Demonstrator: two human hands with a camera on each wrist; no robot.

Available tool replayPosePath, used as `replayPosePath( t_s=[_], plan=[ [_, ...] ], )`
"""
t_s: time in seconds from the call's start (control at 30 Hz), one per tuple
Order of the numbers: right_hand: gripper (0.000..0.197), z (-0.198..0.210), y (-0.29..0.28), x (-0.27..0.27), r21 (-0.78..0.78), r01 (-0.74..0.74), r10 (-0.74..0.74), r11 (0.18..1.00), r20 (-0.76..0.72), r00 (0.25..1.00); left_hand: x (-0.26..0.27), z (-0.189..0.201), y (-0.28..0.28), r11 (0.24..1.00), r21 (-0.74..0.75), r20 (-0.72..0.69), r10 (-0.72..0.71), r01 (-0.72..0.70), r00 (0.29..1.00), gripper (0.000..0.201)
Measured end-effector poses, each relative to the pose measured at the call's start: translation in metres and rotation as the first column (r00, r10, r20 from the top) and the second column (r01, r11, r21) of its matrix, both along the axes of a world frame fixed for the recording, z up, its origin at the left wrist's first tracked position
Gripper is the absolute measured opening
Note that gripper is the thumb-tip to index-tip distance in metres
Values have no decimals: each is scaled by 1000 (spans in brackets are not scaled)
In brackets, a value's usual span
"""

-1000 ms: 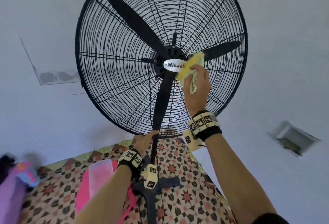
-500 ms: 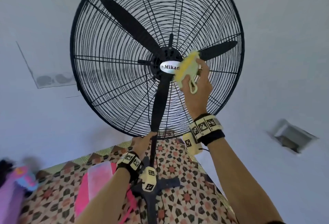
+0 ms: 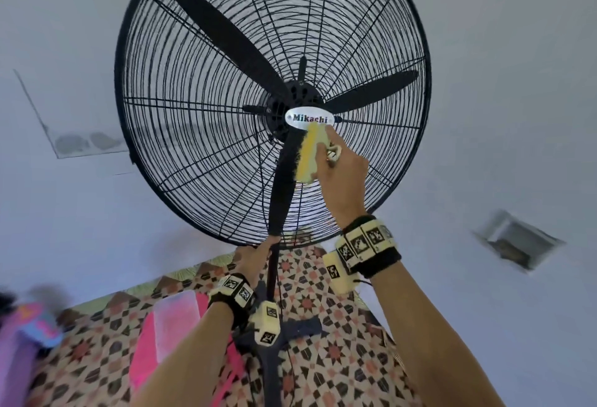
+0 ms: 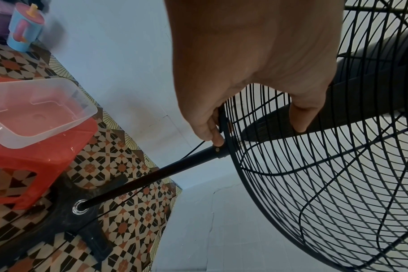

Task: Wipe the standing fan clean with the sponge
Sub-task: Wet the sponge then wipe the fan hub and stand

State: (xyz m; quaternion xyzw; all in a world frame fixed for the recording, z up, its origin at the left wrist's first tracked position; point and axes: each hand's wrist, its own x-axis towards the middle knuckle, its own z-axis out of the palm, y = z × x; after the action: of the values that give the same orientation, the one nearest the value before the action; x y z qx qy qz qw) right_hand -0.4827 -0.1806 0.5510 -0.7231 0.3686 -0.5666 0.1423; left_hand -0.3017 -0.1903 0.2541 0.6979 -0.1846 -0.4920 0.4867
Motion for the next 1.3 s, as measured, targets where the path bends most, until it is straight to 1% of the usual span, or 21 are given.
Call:
replayPosePath(
  t_s=[0.03,0.1,0.2,0.23,0.37,0.4,0.47,0.53,0.6,0.63,0.73,0.8,0.83,0.87,0.93,0.97,1.03,1.1,1.13,1.2,1.3],
  plan=[
    [43,-5,1,1,-41,17,-18,999,-29,999,2,0,-1,1000,-2,-4,21,-21,1000,128],
    [43,-10,5,2,-112,50,-54,992,-35,998,3,2,-1,1000,-4,-7,24,-24,1000,123],
    [43,-9,4,6,-140,62,-61,988,12,998,0,6,0,999,-21,-26,41,-42,999,113],
    [43,-9,3,6,-133,53,-53,990,0,999,0,4,0,999,-24,-37,35,-36,999,116],
    [46,-29,6,0,-31,-25,18,999,-213,977,0,2,-3,1000,-18,-67,-26,25,997,125],
    [46,-31,9,-3,1,-34,33,999,-260,965,2,4,-3,999,-29,-78,-36,33,996,116],
    [45,-24,11,-5,30,-33,39,999,-244,969,9,-10,-11,998,-48,-93,-44,40,995,99],
    [47,-13,5,-4,-15,-8,5,1000,-177,984,5,-9,-7,999,14,-74,-49,50,996,117],
    [49,-5,-2,-2,-54,-1,-7,999,-151,988,0,-6,-1,998,-6,-102,-67,66,993,138],
    [49,-6,-4,-2,-57,-8,-1,998,-163,987,1,-12,-2,995,-32,-117,-94,91,989,136],
    [46,-24,4,-4,-54,-8,-8,998,-281,960,-3,12,8,989,-118,-116,-102,89,988,125],
    [45,-41,14,-8,-30,-15,3,999,-356,934,-3,24,12,977,-189,-132,-125,99,983,101],
    [45,-46,18,-10,-7,-23,19,1000,-362,932,-4,25,14,975,-197,-137,-132,104,982,92],
    [46,-45,19,-11,15,-28,31,999,-340,940,-6,26,16,979,-176,-130,-132,108,983,94],
    [48,-37,14,-10,17,-4,9,1000,-268,963,-8,26,17,985,-142,-103,-116,101,988,112],
    [49,-31,11,-8,-4,7,-7,1000,-231,973,-8,28,17,985,-135,-93,-117,104,989,114],
    [49,-23,6,-4,-36,4,-11,999,-195,981,-12,40,24,986,-113,-88,-133,122,987,100],
    [47,-29,7,-2,-32,16,-23,999,-242,970,-12,45,24,985,-115,-100,-139,127,985,74],
    [46,-37,10,-3,-28,25,-32,999,-283,958,-11,46,23,987,-112,-97,-128,118,987,73],
    [45,-48,21,-7,-11,8,-11,1000,-341,940,-8,43,19,993,-100,-83,-76,68,994,98],
    [45,-43,22,-13,-8,7,-9,1000,-258,966,-3,22,9,999,-43,-87,-28,24,996,137]
  ],
)
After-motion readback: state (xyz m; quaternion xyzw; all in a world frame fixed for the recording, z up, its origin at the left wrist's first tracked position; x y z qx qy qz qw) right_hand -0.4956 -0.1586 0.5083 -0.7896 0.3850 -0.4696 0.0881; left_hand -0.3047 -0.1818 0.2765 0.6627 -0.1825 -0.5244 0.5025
